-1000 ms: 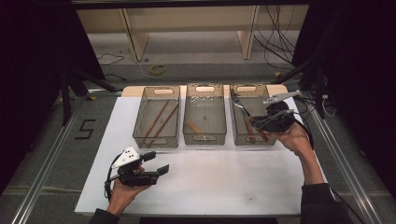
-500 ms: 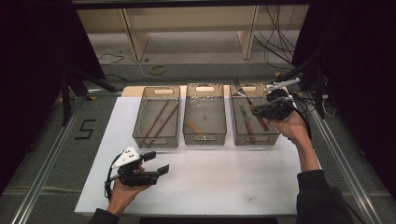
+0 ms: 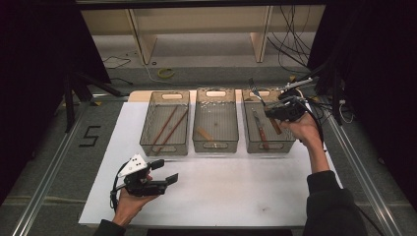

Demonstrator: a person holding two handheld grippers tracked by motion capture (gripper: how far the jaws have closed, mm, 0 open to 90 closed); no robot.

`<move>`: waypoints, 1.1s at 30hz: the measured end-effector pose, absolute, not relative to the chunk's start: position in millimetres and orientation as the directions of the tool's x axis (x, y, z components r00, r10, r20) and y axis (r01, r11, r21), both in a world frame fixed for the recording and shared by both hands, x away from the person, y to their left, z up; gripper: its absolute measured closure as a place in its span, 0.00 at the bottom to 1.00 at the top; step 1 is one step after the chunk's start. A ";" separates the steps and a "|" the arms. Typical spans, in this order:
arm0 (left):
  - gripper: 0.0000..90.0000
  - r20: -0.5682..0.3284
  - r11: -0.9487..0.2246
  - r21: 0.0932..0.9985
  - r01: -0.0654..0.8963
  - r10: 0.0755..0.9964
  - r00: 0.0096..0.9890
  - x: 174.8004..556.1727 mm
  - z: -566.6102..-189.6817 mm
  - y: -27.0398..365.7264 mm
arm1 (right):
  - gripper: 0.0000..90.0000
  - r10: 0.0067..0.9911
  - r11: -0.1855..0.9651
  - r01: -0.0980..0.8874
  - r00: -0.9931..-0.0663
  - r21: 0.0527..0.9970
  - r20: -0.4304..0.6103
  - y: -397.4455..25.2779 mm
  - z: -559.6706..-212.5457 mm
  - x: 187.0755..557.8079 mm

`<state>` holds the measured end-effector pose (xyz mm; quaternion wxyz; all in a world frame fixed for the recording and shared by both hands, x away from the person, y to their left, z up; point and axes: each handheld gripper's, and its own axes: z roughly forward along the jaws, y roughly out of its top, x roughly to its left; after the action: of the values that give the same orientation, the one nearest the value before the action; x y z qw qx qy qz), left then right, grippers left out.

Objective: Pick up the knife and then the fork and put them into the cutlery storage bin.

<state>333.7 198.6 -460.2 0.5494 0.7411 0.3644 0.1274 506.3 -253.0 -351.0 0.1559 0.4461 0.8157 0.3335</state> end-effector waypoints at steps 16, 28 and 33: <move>0.22 -0.212 -0.130 0.908 0.399 0.679 0.702 333.8 -460.1 198.7 | 0.86 0.874 0.340 0.690 -0.482 0.640 0.055 -254.5 -369.3 524.1; 0.22 -0.210 -0.132 0.907 0.399 0.679 0.703 333.9 -460.3 198.6 | 0.86 0.883 0.350 0.720 -0.467 0.599 0.046 -252.8 -386.1 530.5; 0.22 -0.209 -0.135 0.907 0.399 0.679 0.704 333.8 -460.1 198.8 | 0.86 0.885 0.353 0.732 -0.463 0.583 0.045 -251.8 -392.2 531.2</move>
<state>333.8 198.8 -460.1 0.5485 0.7425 0.3627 0.1275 531.2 -251.8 -392.2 0.1403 0.4990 0.8103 0.2733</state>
